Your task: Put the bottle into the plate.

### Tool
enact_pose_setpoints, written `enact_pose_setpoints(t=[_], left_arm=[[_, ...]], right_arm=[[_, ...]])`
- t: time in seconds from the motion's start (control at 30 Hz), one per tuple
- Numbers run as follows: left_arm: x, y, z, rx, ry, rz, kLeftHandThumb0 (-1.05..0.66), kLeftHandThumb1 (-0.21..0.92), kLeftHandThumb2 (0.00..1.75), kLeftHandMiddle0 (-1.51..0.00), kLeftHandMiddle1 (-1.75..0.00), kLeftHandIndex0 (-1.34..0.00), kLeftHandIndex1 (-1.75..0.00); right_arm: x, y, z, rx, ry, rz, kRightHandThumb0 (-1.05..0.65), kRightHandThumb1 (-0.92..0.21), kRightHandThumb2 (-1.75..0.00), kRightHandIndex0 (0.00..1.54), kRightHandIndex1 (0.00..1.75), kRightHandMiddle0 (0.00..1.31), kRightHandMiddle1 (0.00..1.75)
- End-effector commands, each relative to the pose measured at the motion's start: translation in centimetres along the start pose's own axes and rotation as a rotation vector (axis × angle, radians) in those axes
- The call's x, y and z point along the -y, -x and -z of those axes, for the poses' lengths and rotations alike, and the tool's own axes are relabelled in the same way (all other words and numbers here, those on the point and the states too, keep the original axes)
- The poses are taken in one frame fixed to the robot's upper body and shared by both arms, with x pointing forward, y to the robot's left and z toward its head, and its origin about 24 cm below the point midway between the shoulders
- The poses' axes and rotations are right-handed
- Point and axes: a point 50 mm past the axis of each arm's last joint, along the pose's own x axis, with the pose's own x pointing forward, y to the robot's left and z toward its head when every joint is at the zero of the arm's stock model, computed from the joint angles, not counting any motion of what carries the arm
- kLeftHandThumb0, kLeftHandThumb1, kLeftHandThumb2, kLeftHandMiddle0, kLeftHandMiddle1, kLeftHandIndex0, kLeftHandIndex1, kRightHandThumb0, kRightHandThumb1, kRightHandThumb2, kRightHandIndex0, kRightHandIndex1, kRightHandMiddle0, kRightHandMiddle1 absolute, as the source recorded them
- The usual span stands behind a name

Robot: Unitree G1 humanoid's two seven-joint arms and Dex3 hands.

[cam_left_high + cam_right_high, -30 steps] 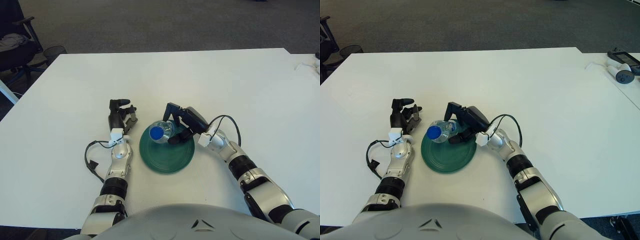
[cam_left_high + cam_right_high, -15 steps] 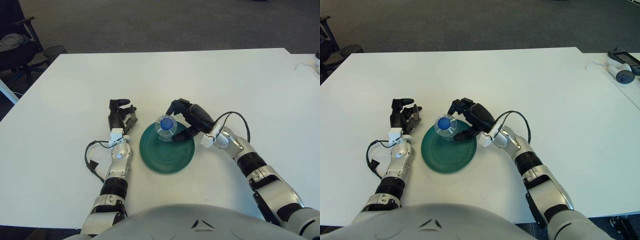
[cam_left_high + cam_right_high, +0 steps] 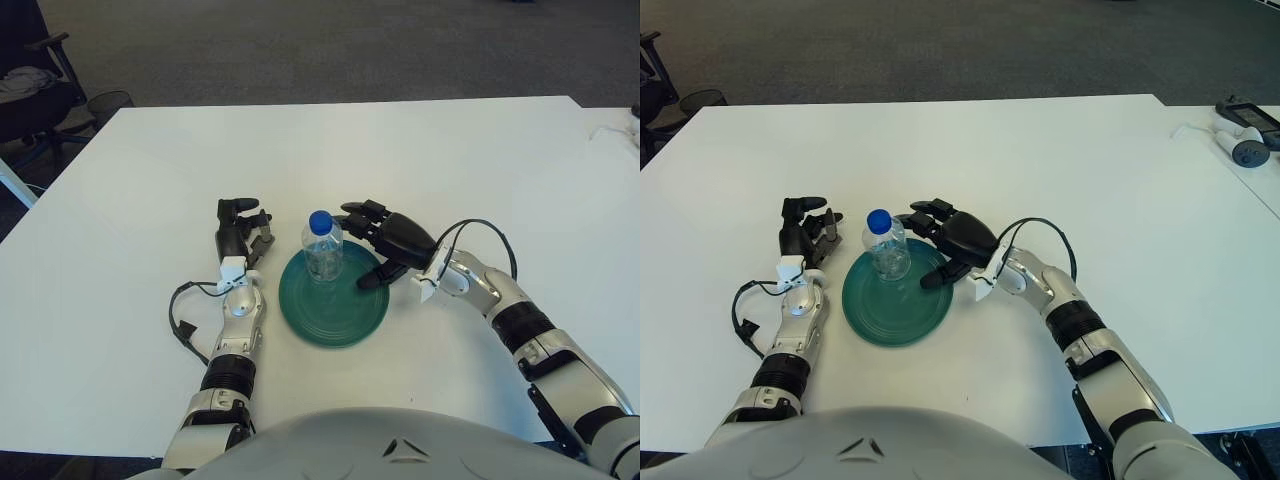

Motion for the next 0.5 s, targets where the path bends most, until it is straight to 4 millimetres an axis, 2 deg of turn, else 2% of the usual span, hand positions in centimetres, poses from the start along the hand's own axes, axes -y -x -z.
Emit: enact_pose_setpoints(t=[0.0, 0.47], left_arm=[[-1.05, 2.19, 3.10, -0.130, -0.054, -0.008, -0.37, 0.75, 0.76, -0.63, -1.16, -0.29, -1.75], [-1.24, 2.08, 3.17, -0.135, -0.063, -0.006, -0.37, 0.73, 0.79, -0.62, -1.16, -0.31, -1.75]], right_arm=[[0.66, -0.23, -0.03, 0.017, 0.013, 0.002, -1.05, -0.92, -0.69, 0.00, 0.00, 0.00, 0.00], [0.68, -0.18, 0.11, 0.012, -0.015, -0.012, -1.05, -0.92, -0.69, 0.00, 0.00, 0.00, 0.00]])
